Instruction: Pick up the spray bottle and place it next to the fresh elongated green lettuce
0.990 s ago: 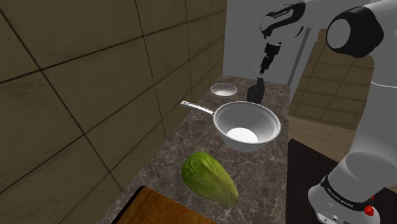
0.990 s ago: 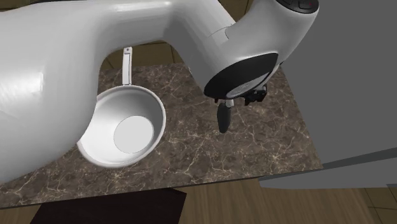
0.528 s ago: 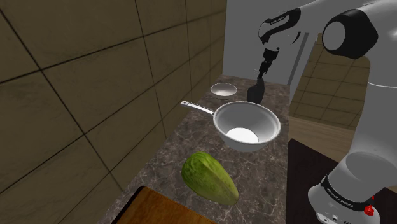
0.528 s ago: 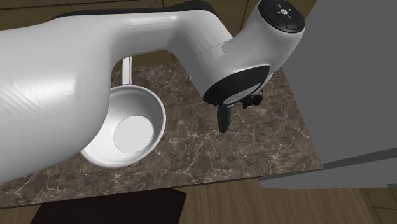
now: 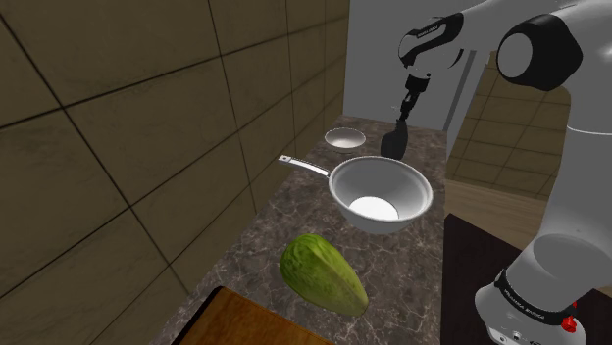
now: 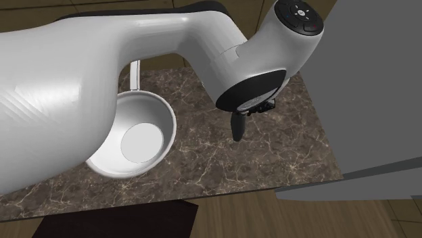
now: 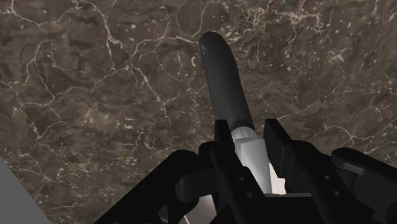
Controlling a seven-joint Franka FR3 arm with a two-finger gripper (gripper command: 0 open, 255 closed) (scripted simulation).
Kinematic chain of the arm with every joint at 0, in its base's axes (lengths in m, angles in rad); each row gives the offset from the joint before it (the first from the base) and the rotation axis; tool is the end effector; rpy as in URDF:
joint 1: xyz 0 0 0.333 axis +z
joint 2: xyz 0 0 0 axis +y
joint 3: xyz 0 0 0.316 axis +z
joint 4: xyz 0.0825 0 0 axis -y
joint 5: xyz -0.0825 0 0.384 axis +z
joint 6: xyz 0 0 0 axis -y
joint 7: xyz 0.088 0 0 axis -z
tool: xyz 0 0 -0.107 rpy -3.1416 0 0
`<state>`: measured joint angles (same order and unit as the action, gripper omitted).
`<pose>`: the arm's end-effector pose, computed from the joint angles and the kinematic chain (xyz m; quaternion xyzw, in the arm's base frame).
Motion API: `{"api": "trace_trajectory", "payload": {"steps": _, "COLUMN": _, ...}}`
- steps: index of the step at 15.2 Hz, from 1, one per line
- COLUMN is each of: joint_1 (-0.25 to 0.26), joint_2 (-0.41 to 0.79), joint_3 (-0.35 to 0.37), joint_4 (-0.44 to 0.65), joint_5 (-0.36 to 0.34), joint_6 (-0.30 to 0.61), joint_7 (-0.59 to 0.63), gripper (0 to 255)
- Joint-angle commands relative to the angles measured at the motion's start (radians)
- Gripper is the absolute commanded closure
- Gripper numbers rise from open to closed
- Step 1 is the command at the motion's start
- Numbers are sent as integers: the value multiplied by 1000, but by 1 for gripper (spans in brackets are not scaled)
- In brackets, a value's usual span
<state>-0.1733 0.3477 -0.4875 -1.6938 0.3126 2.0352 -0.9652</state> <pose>0.5420 -0.3613 0.4170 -0.9931 -0.0981 -0.0582 0.0273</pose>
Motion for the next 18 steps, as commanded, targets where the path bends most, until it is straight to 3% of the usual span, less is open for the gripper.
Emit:
{"api": "trace_trajectory", "payload": {"steps": 1, "joint_1": 0, "joint_2": 0, "joint_3": 0, "joint_4": 0, "joint_5": 0, "joint_6": 0, "joint_7": 0, "gripper": 255}}
{"api": "trace_trajectory", "payload": {"steps": 7, "joint_1": 0, "joint_2": 0, "joint_3": 0, "joint_4": 0, "joint_5": 0, "joint_6": 0, "joint_7": 0, "gripper": 255}}
{"api": "trace_trajectory", "payload": {"steps": 18, "joint_1": 0, "joint_2": -34, "joint_3": -11, "joint_4": 103, "joint_5": -29, "joint_6": -130, "joint_7": 31, "gripper": 255}}
